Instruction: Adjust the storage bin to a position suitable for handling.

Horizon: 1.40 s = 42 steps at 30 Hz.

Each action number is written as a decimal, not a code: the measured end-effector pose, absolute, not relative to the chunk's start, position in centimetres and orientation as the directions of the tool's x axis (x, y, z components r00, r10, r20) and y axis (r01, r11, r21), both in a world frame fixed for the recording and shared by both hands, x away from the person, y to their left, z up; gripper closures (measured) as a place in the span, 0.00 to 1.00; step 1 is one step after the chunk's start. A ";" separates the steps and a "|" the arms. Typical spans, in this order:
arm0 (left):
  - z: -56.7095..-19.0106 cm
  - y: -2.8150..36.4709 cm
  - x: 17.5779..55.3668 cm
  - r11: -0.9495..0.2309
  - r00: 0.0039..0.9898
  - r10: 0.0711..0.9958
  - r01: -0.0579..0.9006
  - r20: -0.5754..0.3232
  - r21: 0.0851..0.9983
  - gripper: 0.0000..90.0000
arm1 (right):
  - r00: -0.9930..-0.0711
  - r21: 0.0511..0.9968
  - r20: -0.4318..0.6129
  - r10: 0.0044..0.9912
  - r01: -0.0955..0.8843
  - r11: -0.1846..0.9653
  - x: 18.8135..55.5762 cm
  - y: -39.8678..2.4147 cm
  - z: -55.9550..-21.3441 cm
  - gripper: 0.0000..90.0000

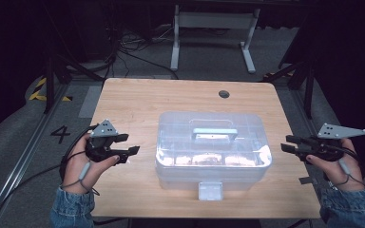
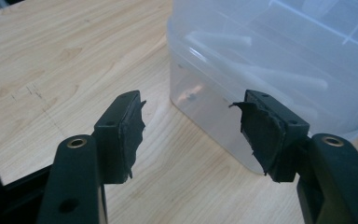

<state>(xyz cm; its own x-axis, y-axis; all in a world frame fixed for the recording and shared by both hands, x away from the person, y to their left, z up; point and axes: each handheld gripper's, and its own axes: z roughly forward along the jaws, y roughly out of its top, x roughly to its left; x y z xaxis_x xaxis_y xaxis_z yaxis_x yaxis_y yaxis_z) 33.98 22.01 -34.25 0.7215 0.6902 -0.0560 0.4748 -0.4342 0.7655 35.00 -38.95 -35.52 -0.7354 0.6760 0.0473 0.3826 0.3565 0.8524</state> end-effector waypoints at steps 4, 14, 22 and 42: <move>-33.5 21.4 33.8 -0.438 0.737 0.674 0.444 -0.041 0.782 0.44 | -0.721 0.856 0.077 0.689 0.401 0.325 34.8 -39.3 -35.5 0.61; -30.1 19.1 34.2 -0.468 0.774 0.632 0.411 -0.029 0.782 0.43 | -0.691 0.848 0.071 0.719 0.421 0.321 34.0 -40.0 -35.6 0.58; -28.0 16.3 34.9 -0.469 0.825 0.564 0.355 -0.035 0.809 0.43 | -0.679 0.840 0.084 0.730 0.442 0.315 33.6 -40.4 -36.1 0.57; -27.3 9.3 37.3 -0.516 0.900 0.435 0.271 -0.024 0.812 0.42 | -0.670 0.826 0.115 0.734 0.475 0.305 33.6 -40.1 -37.0 0.55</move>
